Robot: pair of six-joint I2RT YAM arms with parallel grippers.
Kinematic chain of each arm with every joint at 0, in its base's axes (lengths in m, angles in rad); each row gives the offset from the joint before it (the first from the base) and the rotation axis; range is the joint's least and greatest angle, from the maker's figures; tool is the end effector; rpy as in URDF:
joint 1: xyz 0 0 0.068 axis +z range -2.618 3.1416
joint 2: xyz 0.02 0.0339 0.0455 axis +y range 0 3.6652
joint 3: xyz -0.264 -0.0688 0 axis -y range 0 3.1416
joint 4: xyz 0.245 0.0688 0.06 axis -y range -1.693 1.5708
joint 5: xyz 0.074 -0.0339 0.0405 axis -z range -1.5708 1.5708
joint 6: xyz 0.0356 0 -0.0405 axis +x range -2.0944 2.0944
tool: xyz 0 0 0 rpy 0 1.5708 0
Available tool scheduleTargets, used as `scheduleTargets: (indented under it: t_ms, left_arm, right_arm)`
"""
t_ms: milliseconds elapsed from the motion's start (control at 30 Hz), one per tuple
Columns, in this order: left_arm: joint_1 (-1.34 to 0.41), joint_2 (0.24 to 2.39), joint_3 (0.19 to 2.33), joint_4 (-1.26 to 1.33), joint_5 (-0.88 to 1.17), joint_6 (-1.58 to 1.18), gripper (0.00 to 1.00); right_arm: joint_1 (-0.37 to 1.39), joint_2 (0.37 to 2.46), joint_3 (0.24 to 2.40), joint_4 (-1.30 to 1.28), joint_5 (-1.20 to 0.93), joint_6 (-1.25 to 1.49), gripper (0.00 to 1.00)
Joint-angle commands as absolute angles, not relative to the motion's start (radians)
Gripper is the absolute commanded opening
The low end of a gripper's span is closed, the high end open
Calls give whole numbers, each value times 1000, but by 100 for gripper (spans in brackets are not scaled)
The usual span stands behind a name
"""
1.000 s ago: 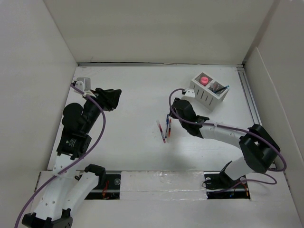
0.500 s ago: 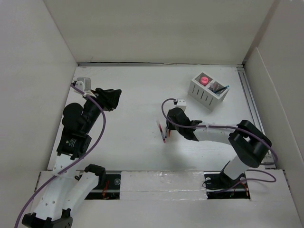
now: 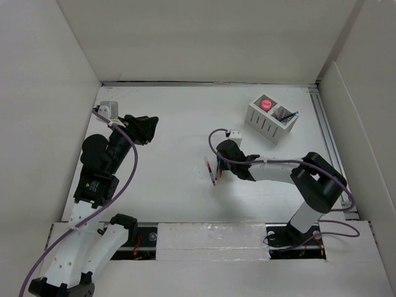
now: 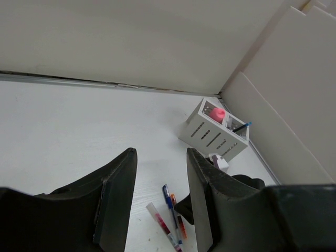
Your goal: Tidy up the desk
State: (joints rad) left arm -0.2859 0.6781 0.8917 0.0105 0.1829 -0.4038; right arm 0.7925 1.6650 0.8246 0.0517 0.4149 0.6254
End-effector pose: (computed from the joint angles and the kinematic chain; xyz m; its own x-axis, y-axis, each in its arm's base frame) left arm 0.1396 -0.0478 0.4139 0.0202 -0.4087 -0.9125 0.4952 0.7969 -0.3459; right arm 0.2406 0.2236 0.1582 -0.6686 0.0850 -0.7388 -0.0751 0.9807 0.1807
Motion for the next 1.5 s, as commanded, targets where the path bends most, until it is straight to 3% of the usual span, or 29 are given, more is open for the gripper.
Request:
scheduleTargets:
  t_ms: [0,333,433,500,867,1067,1233,1467]
  left_arm:
    - [-281,667,899,54,192,-396,38]
    - [-281,667,899,51,196,-396,38]
    - [-281,669,899,54,189,-394,38]
    - [-281,673,900,51,193,-396,38]
    - [-281,689,894,60,209,-400,38]
    - [-281,692,896,60,224,-400,38]
    - [-281,663,891,72,232,-407,38]
    - [-281,652,894,68,233,-407,38]
  right_arm:
    - [785,1698,883,29,436,617,26]
    - [767,1753,925,3,440,617,22]
    - [756,1744,919,-40,457,621,4]
    - [756,1717,898,-32,465,621,0]
    - [556,1428,981,-11,552,577,0]
    - [352,1361,1006,236,770,525,0]
    - [123,1370,959,508,801,520,0]
    - [44,1543,1133,521,842,407,0]
